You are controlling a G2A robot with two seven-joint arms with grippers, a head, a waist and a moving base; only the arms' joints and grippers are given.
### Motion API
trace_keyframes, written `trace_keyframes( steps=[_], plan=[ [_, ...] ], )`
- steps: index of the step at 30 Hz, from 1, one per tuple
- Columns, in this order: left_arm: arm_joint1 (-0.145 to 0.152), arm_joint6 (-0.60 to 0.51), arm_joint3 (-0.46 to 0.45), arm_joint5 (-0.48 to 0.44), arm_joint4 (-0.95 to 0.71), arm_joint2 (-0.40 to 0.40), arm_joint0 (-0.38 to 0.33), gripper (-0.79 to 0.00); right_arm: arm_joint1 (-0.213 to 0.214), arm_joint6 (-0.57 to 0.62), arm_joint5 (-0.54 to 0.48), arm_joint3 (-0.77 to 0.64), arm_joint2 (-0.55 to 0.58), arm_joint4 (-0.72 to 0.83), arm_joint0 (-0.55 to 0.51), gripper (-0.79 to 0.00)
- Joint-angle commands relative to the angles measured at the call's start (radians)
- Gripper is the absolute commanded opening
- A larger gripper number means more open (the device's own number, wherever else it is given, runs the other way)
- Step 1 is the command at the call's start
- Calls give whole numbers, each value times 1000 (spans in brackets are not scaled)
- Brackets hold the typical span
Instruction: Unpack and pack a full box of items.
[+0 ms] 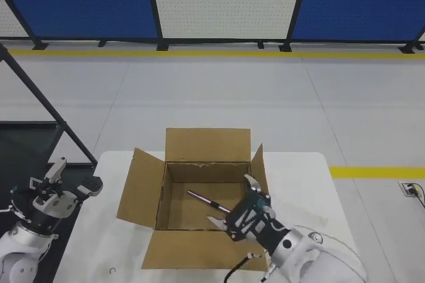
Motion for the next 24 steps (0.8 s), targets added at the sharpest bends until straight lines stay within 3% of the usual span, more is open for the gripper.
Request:
trace_keyframes(
  steps=[1,5,10,17,24],
  plan=[
    [0,-5,-2,-1,-3,-6,13,0,-20,108,86,84,-69,7,138,0],
    [2,-11,-16,-4,-2,-22,36,0,-68,197,147,332,-180,144,374,0],
    [0,0,-31,-29,-32,-45,57,0,-115,199,151,592,-265,260,540,0],
    [0,10,-43,-35,-36,-64,85,0,-175,261,154,879,-360,382,672,0],
    [0,10,-43,-35,-36,-64,85,0,-182,293,140,915,-370,401,689,0]
  ],
)
